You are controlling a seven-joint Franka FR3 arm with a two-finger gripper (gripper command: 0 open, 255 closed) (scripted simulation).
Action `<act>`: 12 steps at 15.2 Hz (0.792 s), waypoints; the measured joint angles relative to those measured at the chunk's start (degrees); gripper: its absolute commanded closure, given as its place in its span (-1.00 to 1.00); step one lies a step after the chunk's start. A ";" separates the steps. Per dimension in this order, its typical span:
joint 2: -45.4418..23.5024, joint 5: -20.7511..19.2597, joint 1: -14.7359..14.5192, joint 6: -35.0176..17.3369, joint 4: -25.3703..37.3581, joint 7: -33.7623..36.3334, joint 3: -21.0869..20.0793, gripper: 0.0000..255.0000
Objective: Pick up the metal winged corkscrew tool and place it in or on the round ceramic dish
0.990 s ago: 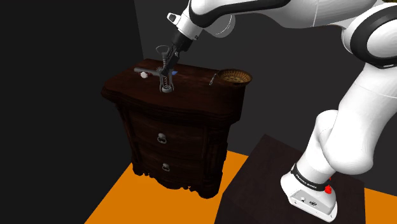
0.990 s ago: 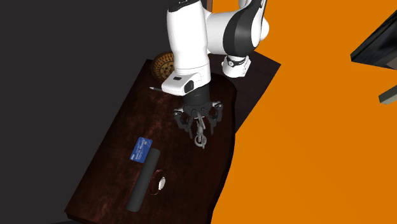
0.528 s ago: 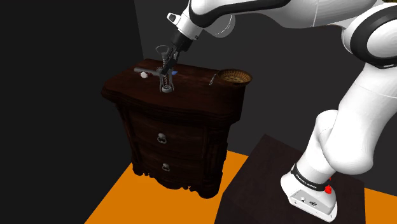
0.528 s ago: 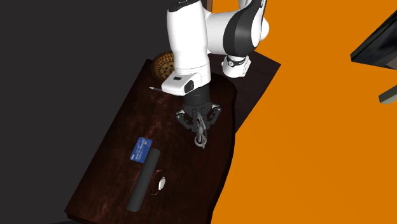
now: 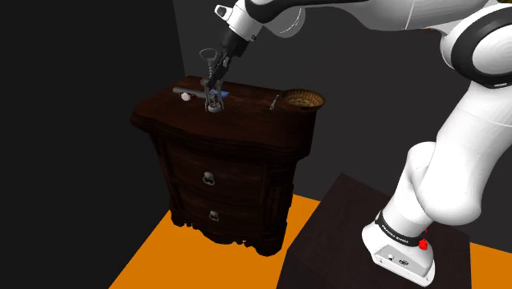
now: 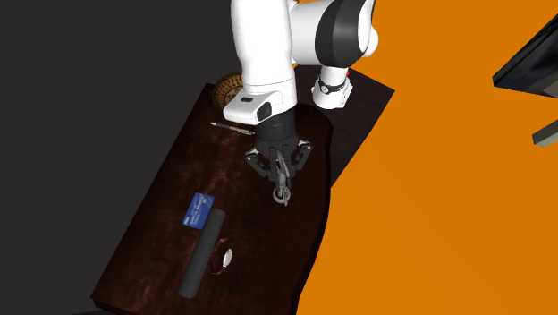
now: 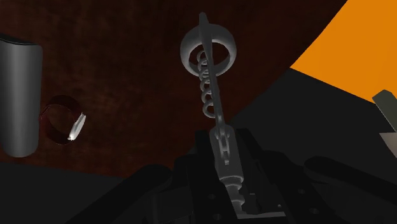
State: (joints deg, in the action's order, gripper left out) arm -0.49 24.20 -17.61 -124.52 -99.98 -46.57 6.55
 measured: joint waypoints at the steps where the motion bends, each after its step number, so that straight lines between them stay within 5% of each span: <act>1: 0.00 -0.21 0.00 0.68 0.74 0.38 0.00 1.00; 12: -1.02 -1.72 0.30 8.63 10.14 3.53 0.31 1.00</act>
State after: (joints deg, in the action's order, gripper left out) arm -1.51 22.48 -17.31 -115.89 -89.84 -43.04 6.85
